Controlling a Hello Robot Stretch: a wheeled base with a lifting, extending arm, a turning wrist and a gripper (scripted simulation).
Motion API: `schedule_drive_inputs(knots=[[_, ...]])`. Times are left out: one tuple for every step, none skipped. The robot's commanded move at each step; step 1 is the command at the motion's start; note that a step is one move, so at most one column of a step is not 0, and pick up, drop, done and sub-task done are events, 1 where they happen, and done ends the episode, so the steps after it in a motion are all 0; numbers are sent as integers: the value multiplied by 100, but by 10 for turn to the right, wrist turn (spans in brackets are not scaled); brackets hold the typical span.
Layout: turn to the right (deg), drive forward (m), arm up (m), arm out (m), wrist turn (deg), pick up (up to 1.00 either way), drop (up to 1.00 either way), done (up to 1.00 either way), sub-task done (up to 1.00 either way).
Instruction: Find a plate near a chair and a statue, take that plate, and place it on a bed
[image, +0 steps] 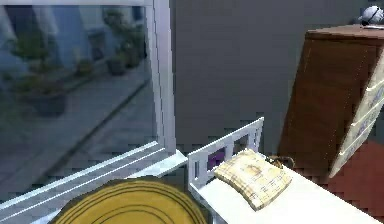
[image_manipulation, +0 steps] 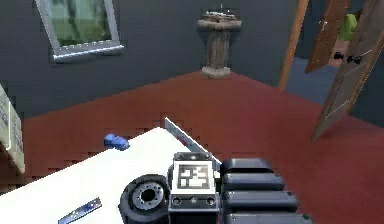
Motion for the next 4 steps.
schedule_drive_inputs(knots=[[-210, 0, 0, 0, 0, 0, 0, 0, 0], [0, 0, 0, 48, 0, 0, 0, 0, 0], [0, 0, 0, 0, 390, 0, 0, 0, 0], [0, 0, -40, 0, 0, 0, 0, 0, 0]])
